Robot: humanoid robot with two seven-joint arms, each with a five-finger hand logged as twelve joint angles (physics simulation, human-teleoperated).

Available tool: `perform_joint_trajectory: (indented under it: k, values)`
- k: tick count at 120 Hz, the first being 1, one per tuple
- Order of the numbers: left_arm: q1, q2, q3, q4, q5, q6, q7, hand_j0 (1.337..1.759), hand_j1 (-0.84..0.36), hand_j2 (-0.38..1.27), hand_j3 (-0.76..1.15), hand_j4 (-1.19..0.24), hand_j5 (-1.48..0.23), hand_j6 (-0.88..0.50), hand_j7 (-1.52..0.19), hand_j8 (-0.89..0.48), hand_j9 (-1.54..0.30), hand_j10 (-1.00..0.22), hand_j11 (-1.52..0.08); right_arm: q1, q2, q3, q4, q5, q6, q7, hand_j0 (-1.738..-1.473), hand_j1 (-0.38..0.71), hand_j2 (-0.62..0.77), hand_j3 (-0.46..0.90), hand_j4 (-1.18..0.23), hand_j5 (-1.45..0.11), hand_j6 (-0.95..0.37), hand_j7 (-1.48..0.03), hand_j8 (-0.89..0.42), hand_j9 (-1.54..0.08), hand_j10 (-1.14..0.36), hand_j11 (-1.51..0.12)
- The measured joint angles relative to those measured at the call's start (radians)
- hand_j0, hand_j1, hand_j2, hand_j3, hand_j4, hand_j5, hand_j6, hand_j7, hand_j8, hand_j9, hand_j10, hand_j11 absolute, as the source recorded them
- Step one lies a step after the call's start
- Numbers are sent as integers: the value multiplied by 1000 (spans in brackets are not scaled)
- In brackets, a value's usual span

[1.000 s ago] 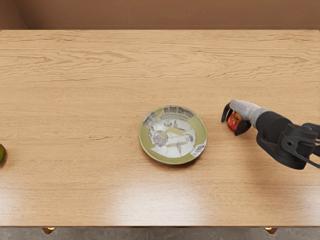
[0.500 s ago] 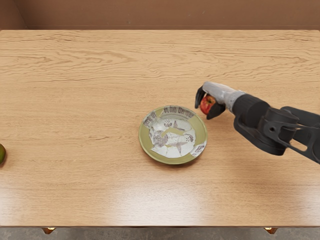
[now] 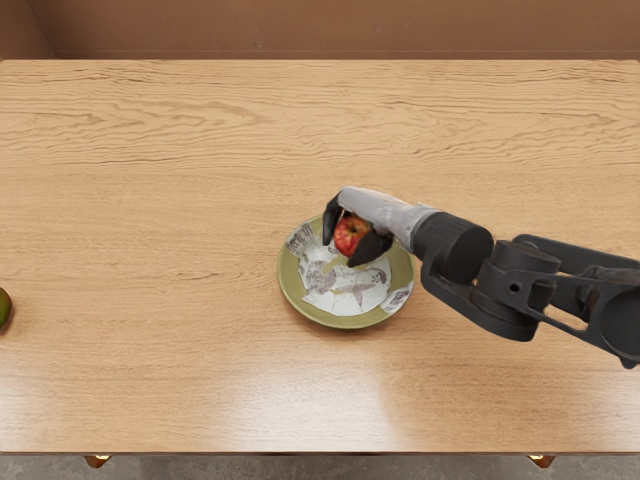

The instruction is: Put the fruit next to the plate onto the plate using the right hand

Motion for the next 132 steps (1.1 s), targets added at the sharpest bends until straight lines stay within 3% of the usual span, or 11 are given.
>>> perform_joint_trajectory:
  k: [26,45,68,100,118,132]
  values:
    - [0,0,0,0,0,0,0,1658,55,49,0,-245,-318,-245,-318,-245,-318,-245,-318,-49,22,-4,-11,-2,0,-1,-1644,236,67,1,-776,-1022,-466,-1014,-319,-1056,-423,-1094]
    - [0,0,0,0,0,0,0,1658,55,49,0,-245,-318,-245,-318,-245,-318,-245,-318,-61,51,23,-11,51,-8,0,-1651,-50,33,0,-385,-504,-243,-501,-178,-521,-229,-539]
    - [0,0,0,0,0,0,0,1658,55,49,0,-245,-318,-245,-318,-245,-318,-245,-318,-39,33,169,-10,214,73,0,-1655,-214,11,0,-167,-218,-112,-216,-86,-224,-106,-231]
    - [0,0,0,0,0,0,0,1658,55,49,0,-245,-318,-245,-318,-245,-318,-245,-318,-31,-133,446,-150,713,586,0,-1657,-290,0,0,-65,-83,-50,-83,-43,-85,-48,-87]
    - [0,0,0,0,0,0,0,1658,55,49,0,-245,-318,-245,-318,-245,-318,-245,-318,-30,-289,508,-202,936,676,0,-1658,-305,-3,0,-45,-57,-38,-57,-34,-58,-37,-59]
    - [0,0,0,0,0,0,0,1658,55,49,0,-245,-318,-245,-318,-245,-318,-245,-318,-30,-350,522,-237,1044,694,0,-1658,-311,-3,0,-37,-47,-33,-47,-31,-47,-32,-48]
